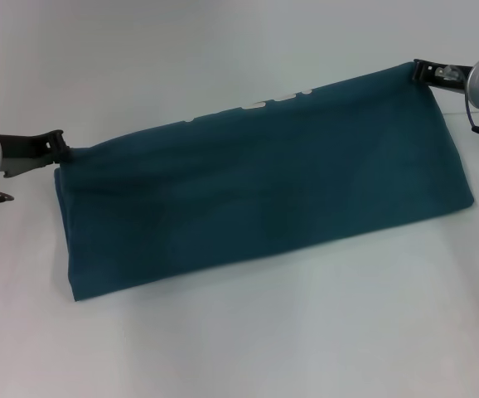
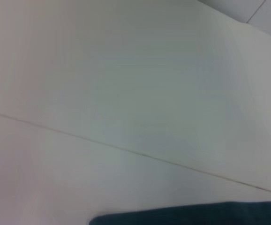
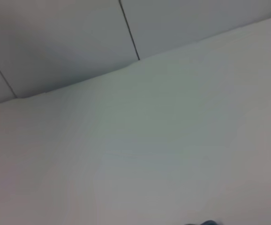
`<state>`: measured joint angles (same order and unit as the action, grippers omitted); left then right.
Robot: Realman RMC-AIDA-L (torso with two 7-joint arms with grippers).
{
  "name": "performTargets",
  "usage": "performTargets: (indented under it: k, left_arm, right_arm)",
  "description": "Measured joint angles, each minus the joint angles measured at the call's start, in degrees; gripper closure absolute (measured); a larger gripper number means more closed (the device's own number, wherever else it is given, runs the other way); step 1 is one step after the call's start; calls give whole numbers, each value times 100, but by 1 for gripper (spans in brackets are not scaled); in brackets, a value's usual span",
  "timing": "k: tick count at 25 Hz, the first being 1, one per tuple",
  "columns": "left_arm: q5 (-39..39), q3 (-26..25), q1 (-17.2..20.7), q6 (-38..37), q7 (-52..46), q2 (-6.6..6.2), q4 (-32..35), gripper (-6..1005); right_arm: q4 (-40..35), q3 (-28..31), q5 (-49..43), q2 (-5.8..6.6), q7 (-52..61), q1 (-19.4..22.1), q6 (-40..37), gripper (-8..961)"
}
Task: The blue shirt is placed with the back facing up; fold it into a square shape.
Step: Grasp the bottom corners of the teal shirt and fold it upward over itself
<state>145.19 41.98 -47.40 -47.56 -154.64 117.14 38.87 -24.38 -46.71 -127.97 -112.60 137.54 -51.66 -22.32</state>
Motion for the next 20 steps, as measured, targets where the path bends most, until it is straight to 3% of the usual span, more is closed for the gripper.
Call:
performTargets:
  k: [7,17,20]
  left_arm:
    - [-2,4,-3,31,38,24,-31,835]
    - [-204,-42,47,386,243,139,28,828]
    - [-342,-47,80,465,238,180,93,767]
  right_arm:
    - [4,-145,0,-18,23,-31,18,842]
    - [17,-145,1,105,19,28,51,837]
    - [60,-145,-4,197,17,11,38,694]
